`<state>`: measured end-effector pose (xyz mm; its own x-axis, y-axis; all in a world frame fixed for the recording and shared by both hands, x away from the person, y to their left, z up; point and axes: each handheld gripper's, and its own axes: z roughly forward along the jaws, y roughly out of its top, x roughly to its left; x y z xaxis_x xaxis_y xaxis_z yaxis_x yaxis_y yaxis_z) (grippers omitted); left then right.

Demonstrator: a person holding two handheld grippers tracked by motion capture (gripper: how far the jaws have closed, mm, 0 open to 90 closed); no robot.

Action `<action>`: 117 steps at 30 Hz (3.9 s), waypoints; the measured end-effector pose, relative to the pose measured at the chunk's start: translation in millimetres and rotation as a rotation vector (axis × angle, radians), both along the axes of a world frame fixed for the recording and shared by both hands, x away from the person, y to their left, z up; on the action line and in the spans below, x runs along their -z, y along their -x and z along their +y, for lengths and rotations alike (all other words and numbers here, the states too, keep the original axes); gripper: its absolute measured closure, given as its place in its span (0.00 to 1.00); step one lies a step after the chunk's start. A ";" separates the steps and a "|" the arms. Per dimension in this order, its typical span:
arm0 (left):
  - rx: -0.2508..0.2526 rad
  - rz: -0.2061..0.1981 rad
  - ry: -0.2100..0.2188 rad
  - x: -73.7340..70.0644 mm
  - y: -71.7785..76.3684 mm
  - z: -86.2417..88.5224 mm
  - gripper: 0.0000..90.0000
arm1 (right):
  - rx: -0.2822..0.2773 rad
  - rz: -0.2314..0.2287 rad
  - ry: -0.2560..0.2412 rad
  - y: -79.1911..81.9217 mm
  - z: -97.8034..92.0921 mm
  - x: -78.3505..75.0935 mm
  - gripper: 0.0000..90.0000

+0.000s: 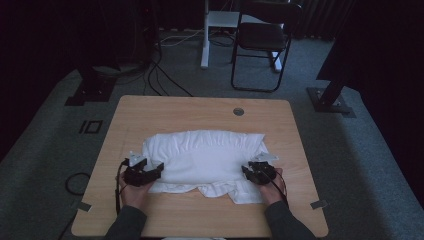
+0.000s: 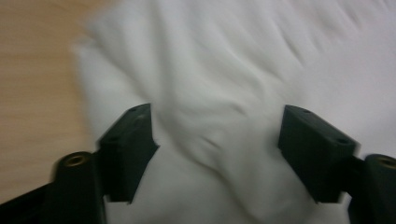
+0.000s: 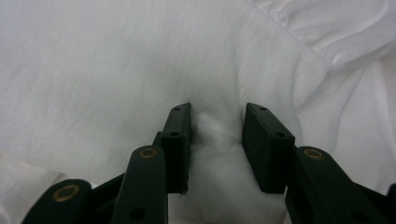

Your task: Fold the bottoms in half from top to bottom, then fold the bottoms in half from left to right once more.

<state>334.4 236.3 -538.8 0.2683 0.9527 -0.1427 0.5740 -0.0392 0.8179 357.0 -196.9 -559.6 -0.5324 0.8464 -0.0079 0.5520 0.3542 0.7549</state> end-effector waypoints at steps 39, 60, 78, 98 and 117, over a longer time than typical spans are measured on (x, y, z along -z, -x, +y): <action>-0.153 0.151 -0.190 19.1 -21.0 5.2 0.14 | 0.011 -0.018 -0.036 1.9 -1.8 3.6 0.67; 0.008 0.115 -0.174 14.6 -12.6 -12.5 0.97 | 0.014 -0.024 -0.041 2.8 -1.5 4.3 0.67; 0.051 0.032 0.088 -2.5 -7.9 12.4 0.98 | -0.003 -0.008 -0.051 2.7 -2.6 2.4 0.62; 0.004 0.106 0.072 12.6 -26.9 5.8 0.35 | -0.008 -0.009 -0.048 2.7 -2.4 2.7 0.62; 0.075 0.098 0.111 7.7 -23.9 5.2 0.96 | -0.012 -0.034 -0.072 6.5 -2.1 -10.0 0.57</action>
<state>358.4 241.6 -546.5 0.3182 0.9073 -0.2749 0.6501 0.0023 0.7599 350.5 -199.0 -549.6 -0.5434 0.8388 0.0343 0.5215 0.3053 0.7967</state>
